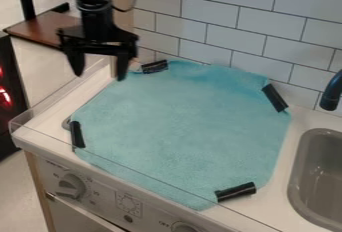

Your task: Fold the cloth from bottom left to right

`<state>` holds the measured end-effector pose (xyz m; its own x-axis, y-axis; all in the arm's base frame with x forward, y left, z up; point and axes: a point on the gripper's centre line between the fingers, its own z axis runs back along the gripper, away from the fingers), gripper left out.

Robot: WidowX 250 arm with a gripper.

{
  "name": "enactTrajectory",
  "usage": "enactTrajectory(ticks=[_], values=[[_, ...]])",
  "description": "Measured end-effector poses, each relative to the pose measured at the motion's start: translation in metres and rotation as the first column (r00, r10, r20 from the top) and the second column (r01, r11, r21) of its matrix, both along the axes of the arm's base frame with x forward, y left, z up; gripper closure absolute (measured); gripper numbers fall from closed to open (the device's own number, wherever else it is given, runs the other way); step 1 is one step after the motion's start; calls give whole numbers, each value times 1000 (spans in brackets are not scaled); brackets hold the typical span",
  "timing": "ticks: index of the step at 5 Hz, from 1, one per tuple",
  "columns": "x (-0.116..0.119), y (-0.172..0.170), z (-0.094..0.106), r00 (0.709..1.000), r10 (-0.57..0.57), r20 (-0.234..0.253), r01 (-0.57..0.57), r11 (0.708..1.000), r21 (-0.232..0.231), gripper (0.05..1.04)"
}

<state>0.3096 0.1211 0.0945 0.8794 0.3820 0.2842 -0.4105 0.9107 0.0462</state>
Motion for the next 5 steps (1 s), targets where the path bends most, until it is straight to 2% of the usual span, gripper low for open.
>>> enactTrajectory(ticks=[1, 2, 3, 4, 5], values=[[-6, 24, -6, 1000, 26, -4, -26, 999, 23, 85], [-12, 30, -24, 999, 20, -49, -19, 999, 36, 85], [-21, 37, -38, 995, 38, -92, -37, 999, 11, 85], [-24, 42, -49, 992, 53, -117, -50, 999, 20, 85], [-27, 42, -66, 985, 57, -160, -56, 998, 10, 85]])
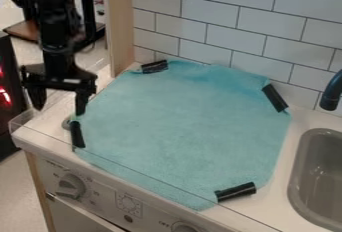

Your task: Fold the cloth from bottom left to right

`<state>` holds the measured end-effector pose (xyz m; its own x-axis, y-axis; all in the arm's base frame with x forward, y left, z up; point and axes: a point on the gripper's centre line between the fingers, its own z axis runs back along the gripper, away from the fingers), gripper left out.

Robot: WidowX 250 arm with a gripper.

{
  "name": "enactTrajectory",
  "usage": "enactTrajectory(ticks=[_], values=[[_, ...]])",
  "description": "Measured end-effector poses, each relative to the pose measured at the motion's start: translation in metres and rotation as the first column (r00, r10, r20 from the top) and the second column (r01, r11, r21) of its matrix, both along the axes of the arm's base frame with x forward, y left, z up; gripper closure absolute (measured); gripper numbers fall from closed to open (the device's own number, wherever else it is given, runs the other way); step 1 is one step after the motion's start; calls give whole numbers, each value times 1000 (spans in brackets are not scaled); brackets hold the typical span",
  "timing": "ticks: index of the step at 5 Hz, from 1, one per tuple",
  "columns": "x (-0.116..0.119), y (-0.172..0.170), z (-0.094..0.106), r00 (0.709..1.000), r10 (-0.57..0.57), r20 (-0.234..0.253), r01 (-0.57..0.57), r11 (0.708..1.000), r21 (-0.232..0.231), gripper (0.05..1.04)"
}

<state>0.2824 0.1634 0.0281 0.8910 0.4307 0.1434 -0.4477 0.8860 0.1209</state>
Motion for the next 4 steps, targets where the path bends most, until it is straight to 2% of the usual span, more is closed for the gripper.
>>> enactTrajectory(ticks=[1, 2, 3, 4], values=[[-2, -3, -14, 1000, 4, -21, -5, 999, -46, 85], [-2, -10, -18, 1000, -4, -17, 3, 996, -86, 85], [-3, -12, -21, 1000, -1, -4, 1, 996, -93, 123], [-1, -12, -22, 1000, 10, 11, -9, 996, -91, 411]])
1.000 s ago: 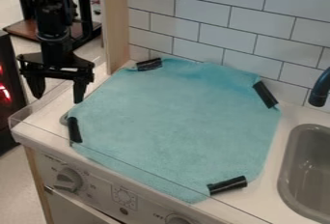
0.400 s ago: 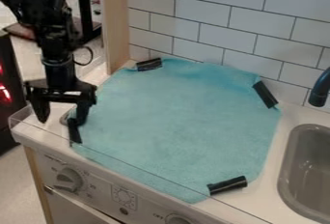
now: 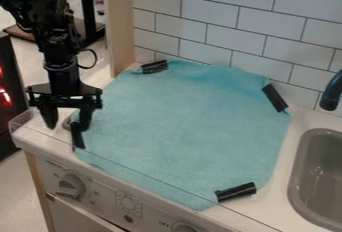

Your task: Fold the cloth from bottom left to right

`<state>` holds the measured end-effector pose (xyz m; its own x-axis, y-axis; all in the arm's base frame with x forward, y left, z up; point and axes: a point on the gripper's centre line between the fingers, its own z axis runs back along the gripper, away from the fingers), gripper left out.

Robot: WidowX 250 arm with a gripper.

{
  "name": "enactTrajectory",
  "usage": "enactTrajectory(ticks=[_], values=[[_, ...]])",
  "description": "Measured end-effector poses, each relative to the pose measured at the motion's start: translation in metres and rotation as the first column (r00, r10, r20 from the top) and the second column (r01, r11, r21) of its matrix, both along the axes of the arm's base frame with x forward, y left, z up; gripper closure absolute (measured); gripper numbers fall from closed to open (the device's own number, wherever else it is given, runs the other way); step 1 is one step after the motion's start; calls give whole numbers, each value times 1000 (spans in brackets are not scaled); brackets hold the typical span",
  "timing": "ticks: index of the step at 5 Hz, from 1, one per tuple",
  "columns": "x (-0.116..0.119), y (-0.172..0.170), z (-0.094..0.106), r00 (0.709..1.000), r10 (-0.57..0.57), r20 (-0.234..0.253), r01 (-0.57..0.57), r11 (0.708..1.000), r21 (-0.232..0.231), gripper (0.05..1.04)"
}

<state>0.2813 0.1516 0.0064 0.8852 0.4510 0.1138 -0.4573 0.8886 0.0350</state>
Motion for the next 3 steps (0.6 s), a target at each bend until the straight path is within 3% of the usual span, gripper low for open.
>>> enactTrajectory(ticks=[1, 2, 3], values=[[0, 0, 0, 1000, 7, 1, -7, 1000, -2, 672], [-1, 0, 1, 1000, 18, -2, -18, 1000, -8, 861], [-2, 2, 2, 999, 35, -6, -35, 999, -17, 986]])
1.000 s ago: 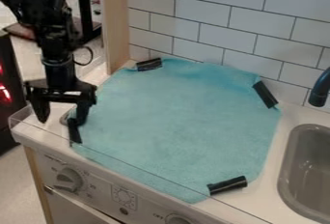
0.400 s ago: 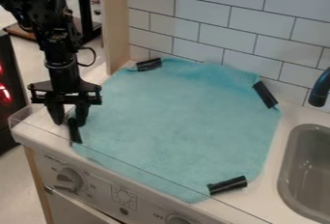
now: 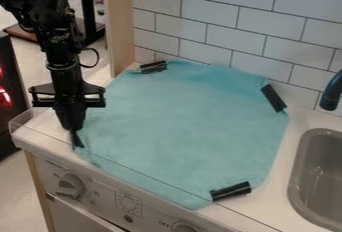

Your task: Fold the cloth from bottom left to right

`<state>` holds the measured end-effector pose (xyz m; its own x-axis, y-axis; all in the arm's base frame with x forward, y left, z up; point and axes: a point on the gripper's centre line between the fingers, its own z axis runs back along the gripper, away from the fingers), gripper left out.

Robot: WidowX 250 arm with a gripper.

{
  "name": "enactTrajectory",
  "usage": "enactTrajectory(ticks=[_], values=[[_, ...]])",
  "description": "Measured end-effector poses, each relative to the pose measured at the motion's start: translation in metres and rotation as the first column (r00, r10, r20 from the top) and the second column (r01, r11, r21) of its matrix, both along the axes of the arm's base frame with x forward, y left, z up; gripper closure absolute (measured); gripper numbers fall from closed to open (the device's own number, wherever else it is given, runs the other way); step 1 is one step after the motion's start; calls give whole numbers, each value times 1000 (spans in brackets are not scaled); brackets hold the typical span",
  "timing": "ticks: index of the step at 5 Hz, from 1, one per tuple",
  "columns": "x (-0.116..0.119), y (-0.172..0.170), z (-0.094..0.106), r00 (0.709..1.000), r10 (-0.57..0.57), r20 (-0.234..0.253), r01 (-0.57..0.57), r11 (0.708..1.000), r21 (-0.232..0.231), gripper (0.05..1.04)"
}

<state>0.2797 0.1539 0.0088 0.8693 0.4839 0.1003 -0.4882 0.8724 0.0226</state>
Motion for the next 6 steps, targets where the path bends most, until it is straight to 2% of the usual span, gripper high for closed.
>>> enactTrajectory(ticks=[1, 2, 3, 6], values=[[-4, 10, 9, 999, 43, -10, -43, 999, -21, 1032], [-2, 11, 28, 996, 87, 18, -86, 996, -10, 1033], [3, -2, 41, 991, 131, 18, -130, 990, -54, 1033], [51, -96, 74, 992, 112, 53, -100, 978, -183, 1033]])
